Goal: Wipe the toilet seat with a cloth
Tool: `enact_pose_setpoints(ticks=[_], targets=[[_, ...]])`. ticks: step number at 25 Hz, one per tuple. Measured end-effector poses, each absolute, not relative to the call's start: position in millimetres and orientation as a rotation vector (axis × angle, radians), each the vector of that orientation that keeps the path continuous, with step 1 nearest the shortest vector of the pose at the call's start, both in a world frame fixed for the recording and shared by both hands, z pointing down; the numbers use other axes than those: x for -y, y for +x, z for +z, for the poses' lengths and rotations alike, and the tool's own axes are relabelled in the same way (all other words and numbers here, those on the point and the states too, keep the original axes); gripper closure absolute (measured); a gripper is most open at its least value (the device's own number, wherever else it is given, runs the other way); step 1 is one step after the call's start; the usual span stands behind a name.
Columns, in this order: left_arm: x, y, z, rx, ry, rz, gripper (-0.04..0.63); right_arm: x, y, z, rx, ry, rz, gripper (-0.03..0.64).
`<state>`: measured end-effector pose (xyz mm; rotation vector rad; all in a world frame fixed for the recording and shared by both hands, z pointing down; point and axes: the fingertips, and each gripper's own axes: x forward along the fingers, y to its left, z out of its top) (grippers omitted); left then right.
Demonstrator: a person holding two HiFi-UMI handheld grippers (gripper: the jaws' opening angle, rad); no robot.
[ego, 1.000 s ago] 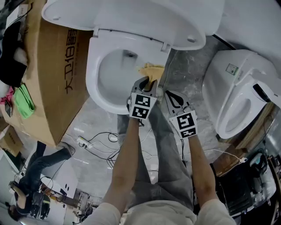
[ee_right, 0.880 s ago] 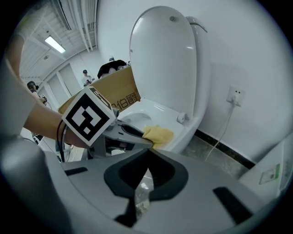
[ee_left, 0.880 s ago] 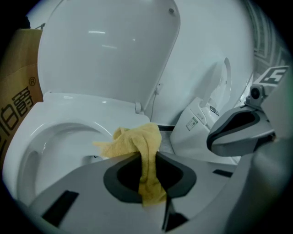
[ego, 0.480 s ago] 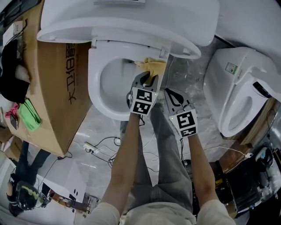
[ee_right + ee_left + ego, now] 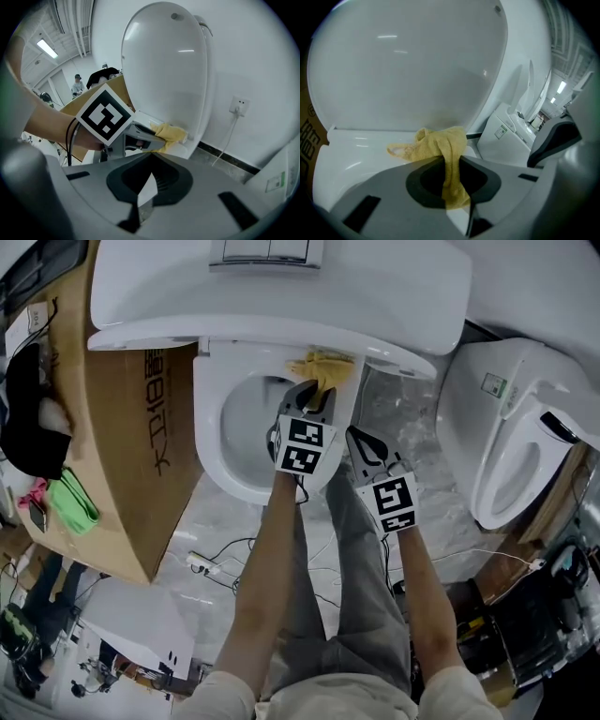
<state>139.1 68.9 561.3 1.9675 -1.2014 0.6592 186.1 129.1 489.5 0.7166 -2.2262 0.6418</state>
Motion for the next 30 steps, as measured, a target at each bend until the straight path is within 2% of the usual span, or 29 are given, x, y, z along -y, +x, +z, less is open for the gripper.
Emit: enact_pose_setpoints(ticks=[12, 30], targets=[[-59.3, 102.4, 560.2, 1.196, 2.004, 0.683, 0.514, -114.1, 153.6, 486.2, 2.228, 0.747, 0.627, 0.611], [-60.6, -5.5, 559.0, 1.351, 1.917, 0.683, 0.514, -121.2, 102.8, 482.8, 2.25, 0.695, 0.59, 0.611]])
